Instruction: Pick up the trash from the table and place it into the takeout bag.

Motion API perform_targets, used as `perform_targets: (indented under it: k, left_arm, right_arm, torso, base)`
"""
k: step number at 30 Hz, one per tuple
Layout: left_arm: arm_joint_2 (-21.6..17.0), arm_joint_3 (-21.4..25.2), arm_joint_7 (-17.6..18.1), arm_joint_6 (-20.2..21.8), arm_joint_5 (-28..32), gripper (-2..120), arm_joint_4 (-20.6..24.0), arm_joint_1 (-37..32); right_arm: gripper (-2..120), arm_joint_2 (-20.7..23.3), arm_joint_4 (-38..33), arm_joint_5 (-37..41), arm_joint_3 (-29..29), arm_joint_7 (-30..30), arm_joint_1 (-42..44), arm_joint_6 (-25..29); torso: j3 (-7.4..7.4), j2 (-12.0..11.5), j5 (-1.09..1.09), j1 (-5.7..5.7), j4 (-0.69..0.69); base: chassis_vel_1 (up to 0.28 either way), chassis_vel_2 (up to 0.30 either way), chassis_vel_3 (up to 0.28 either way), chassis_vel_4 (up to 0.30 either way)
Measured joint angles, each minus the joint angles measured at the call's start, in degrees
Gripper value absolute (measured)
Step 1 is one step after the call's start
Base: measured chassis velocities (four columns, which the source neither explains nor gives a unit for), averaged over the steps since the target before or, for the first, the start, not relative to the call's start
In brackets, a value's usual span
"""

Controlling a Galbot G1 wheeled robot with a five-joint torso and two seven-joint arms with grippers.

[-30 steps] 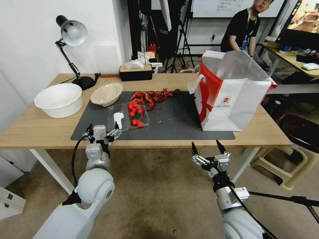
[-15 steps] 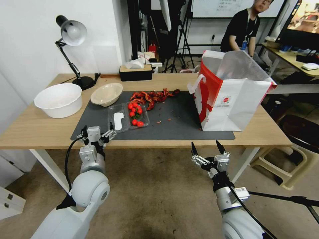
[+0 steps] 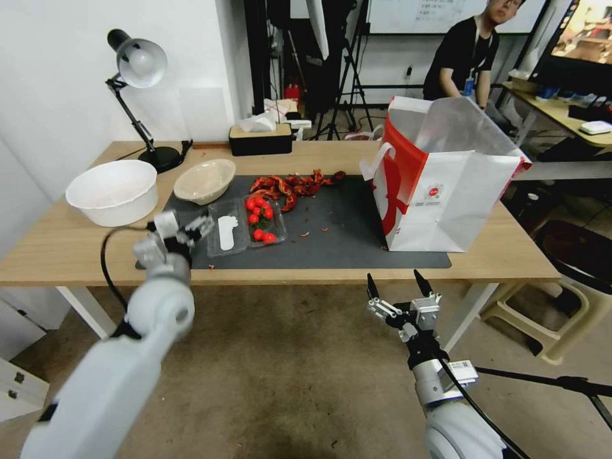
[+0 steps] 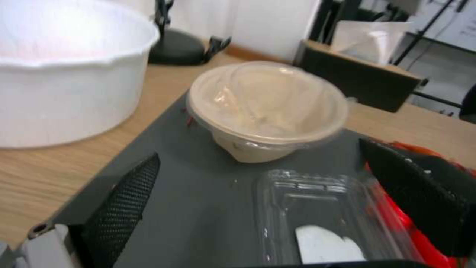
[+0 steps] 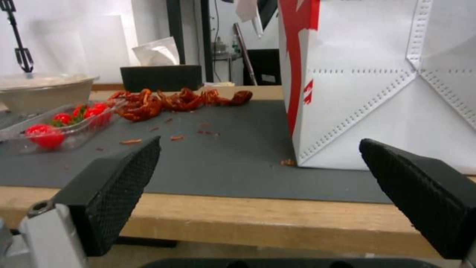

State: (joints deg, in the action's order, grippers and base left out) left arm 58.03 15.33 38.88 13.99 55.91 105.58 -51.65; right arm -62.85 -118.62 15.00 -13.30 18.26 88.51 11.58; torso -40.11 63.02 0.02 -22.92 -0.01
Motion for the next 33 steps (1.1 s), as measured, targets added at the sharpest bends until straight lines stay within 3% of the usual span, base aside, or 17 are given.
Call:
perform_targets:
  k: [1,2,4,10,14,18,22,31,33]
  left_arm:
    - [-0.2,-0.7,1.2,0.4,4.1,100,-2.7,3.0]
    - [-0.2,-0.7,1.2,0.4,4.1,100,-2.7,3.0]
    - [0.1,-1.4,4.7,1.6,14.0,100,-7.4,8.7]
    - [1.0,-1.2,7.4,3.4,23.3,100,-14.0,15.2]
    - [2.2,-1.5,9.0,3.7,26.4,100,-17.8,17.8]
    - [3.2,-1.5,9.2,3.8,28.0,100,-19.9,18.8]
    - [5.5,-1.2,8.8,2.2,29.8,100,-24.7,21.1]
    - [6.5,-1.0,8.7,0.9,29.9,99,-26.4,22.2]
    - [6.4,-1.0,8.6,0.5,29.8,89,-26.9,22.4]
  right_arm:
    - [100,0.0,-0.1,0.0,-0.1,0.1,0.0,0.0]
    - [100,0.0,-0.1,0.0,-0.1,0.1,0.0,0.0]
    - [100,0.0,-0.1,-0.1,-0.2,0.1,0.0,0.0]
    - [100,0.0,0.2,-0.2,-0.5,0.0,0.3,0.3]
    - [100,0.0,0.4,-0.2,-0.6,0.0,0.2,0.4]
    - [100,0.0,0.5,-0.2,-0.6,0.0,0.1,0.4]
    - [100,0.2,0.8,-0.1,-0.7,-0.1,0.0,0.6]
    - [100,0.0,1.0,-0.1,-0.6,-0.1,0.0,0.7]
    - [100,0.0,1.0,-0.1,-0.5,-0.1,0.0,0.7]
  torso:
    - [0.00,0.0,-0.04,0.00,0.01]
    - [0.00,0.0,-0.04,0.00,0.01]
    - [0.00,0.0,-0.01,0.00,0.00]
    - [0.00,0.0,-0.01,0.00,0.01]
    - [0.00,0.0,-0.02,0.00,0.01]
    - [0.00,0.0,-0.01,0.00,0.01]
    - [0.01,0.0,0.00,0.00,0.01]
    - [0.01,0.0,-0.01,0.00,0.00]
    - [0.01,0.0,-0.01,0.00,0.01]
  base:
    - [0.000,0.000,0.000,0.000]
    - [0.000,0.000,0.000,0.000]
    - [0.000,0.000,0.000,0.000]
    - [0.000,0.000,0.000,0.000]
    - [0.000,0.000,0.000,0.000]
    - [0.000,0.000,0.000,0.000]
    - [0.000,0.000,0.000,0.000]
    - [0.000,0.000,0.000,0.000]
    - [0.000,0.000,0.000,0.000]
